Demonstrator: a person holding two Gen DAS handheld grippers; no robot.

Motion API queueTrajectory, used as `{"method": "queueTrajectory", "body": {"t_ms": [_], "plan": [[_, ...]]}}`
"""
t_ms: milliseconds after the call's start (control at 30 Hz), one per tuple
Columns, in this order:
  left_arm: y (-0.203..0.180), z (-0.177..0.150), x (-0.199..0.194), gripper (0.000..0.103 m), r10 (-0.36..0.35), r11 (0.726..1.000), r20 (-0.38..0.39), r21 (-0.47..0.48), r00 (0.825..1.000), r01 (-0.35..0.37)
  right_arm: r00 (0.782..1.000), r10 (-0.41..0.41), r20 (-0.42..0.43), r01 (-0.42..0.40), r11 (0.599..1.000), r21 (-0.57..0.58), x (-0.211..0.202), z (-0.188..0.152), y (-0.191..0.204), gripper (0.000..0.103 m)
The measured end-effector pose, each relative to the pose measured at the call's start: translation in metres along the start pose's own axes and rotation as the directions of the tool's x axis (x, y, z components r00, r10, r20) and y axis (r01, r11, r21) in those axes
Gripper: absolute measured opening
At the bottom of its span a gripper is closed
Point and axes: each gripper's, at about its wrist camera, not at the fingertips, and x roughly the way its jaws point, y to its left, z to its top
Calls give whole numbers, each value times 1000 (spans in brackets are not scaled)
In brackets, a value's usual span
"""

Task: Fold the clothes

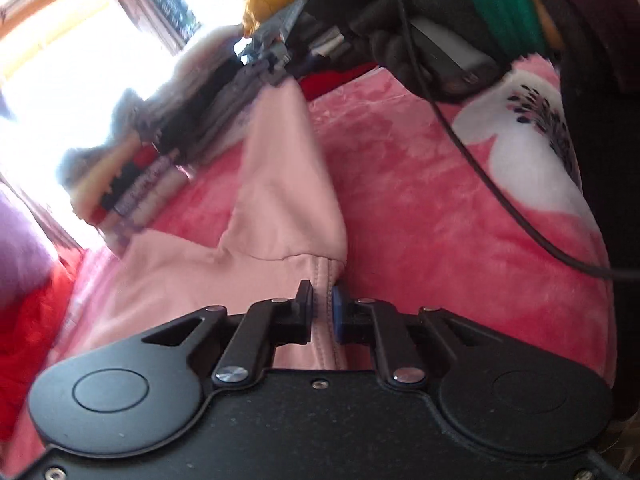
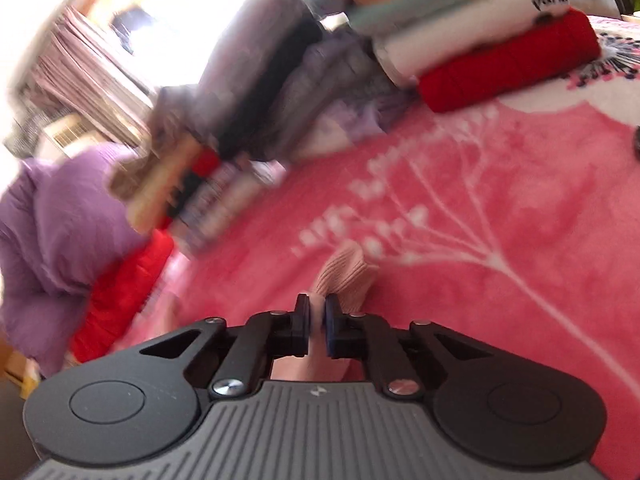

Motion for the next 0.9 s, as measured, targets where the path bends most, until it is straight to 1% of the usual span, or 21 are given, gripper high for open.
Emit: {"method": "queueTrajectory", "body": {"t_ms": [33,67,100,133,167,233,267,333,400,433,467,500,533,567,600,633,700,733,767,833,900], "plan": [[-1,0,-2,8,7,1000,0,19,1000,-7,996,72,50,-73,997,15,-8,5,1,9],[-2,-1,0,8,-5,1000,-9,24,1000,5,990,114,86,-115,993,9,-14,10,3,9],[-5,-2,5,8,-15,999,-21,39,1000,16,991,103,82,-104,995,4,-14,13,1,9],[-8,-4,9,8,-25,998,-32,55,999,26,995,78,65,-78,997,1,-11,15,-3,9],[-11,-7,12,8,-31,997,-41,72,999,34,999,27,31,-27,999,21,-5,15,-10,9],[-13,-8,16,7,-41,996,-53,81,998,45,994,-87,-61,91,994,66,10,9,-26,9],[-12,-7,16,7,-49,995,-58,84,997,53,991,-107,-75,113,991,70,12,8,-28,9],[-9,-3,12,8,-73,994,-62,82,995,78,990,-119,-74,124,990,66,11,7,-28,9],[-3,1,6,24,-99,993,-54,54,994,102,989,-131,-73,135,989,62,11,7,-28,9],[-1,3,1,46,-108,994,-37,31,993,109,988,-136,-73,141,988,60,11,7,-28,10],[2,5,-3,55,-99,995,-10,5,995,99,987,-142,-72,147,987,59,11,7,-28,13],[5,8,-6,55,-78,996,21,-31,997,79,986,-148,-71,152,987,57,10,7,-28,16],[8,11,-6,51,-68,995,46,-64,997,71,986,-154,-71,158,986,55,10,7,-28,17],[10,13,-4,49,-69,993,62,-91,996,74,985,-160,-70,163,985,53,10,7,-29,19],[9,15,1,49,-73,991,63,-111,995,80,984,-165,-70,169,984,51,10,7,-29,25],[7,15,7,49,-83,989,57,-122,995,89,983,-171,-69,175,983,49,9,7,-29,27],[0,13,23,49,-135,982,26,-132,991,137,981,-183,-68,186,982,45,9,7,-29,27],[-4,11,31,45,-180,976,-6,-126,984,178,980,-188,-67,192,981,44,9,7,-29,27],[-5,10,35,45,-197,973,-17,-125,980,194,978,-195,-68,198,979,40,9,6,-29,27],[5,16,28,45,-199,964,6,-179,980,197,974,-216,-73,218,976,21,11,5,-27,27],[16,23,17,45,-192,949,78,-239,978,205,967,-244,-74,244,970,-8,12,5,-25,25]]}}
